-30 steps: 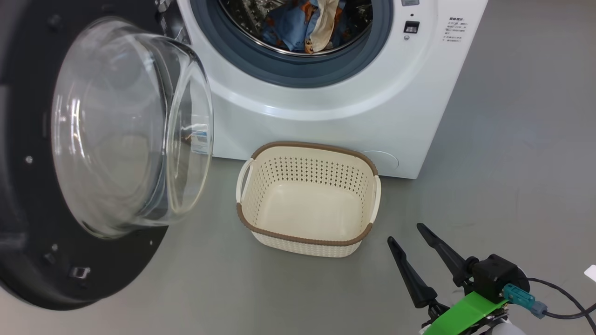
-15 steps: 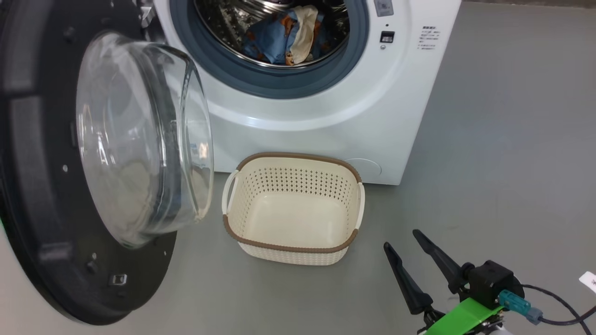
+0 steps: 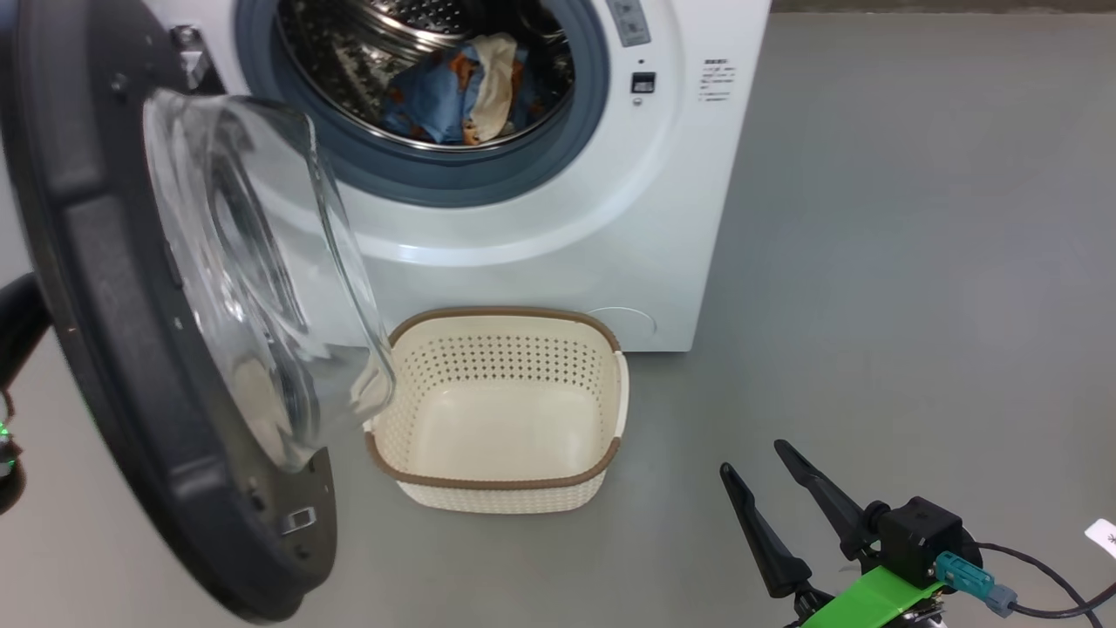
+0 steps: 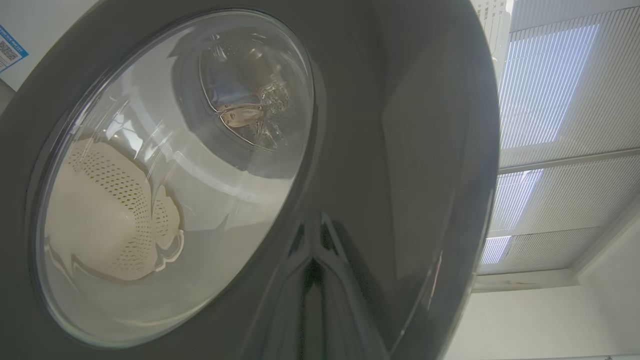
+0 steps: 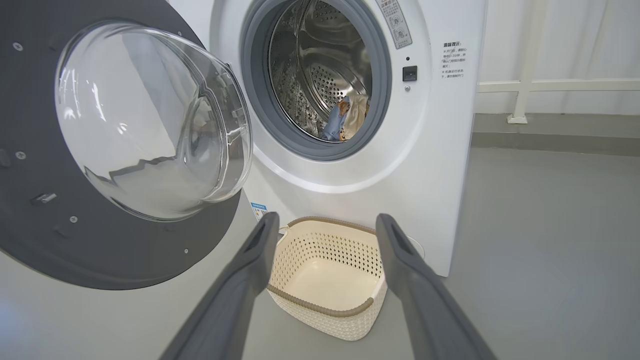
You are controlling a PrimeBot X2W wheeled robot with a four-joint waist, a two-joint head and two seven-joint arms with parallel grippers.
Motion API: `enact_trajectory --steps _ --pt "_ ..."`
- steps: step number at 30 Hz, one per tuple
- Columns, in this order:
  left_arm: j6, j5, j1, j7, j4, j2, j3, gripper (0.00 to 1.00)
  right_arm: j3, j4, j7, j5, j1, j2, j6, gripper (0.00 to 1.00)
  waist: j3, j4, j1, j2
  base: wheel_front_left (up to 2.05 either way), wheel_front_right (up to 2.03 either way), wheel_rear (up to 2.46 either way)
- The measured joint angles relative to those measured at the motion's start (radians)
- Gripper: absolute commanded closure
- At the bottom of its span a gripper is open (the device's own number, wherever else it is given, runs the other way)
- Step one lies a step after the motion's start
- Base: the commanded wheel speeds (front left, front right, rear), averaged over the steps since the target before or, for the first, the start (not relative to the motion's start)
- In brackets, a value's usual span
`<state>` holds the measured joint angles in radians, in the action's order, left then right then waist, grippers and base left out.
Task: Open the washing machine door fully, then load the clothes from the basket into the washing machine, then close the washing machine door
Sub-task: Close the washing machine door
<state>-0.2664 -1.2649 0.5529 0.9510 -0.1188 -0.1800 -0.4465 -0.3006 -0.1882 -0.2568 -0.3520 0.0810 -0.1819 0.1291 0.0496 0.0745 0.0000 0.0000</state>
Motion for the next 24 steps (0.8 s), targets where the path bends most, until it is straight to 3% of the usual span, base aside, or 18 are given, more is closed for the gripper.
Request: enact_trajectory --steps 12,24 --pt "0.055 0.009 0.011 -0.054 -0.030 0.052 0.041 1.00 0.007 0.000 0.000 0.000 0.000 0.003 0.000 0.00 -0.009 -0.086 0.0001 0.0000 0.00 0.00 0.00" --pt "0.146 0.010 0.064 -0.148 -0.158 0.107 0.058 1.00 0.014 -0.001 0.000 0.000 -0.026 -0.006 0.000 0.00 -0.030 -0.148 0.0001 0.0000 0.00 0.00 0.00"
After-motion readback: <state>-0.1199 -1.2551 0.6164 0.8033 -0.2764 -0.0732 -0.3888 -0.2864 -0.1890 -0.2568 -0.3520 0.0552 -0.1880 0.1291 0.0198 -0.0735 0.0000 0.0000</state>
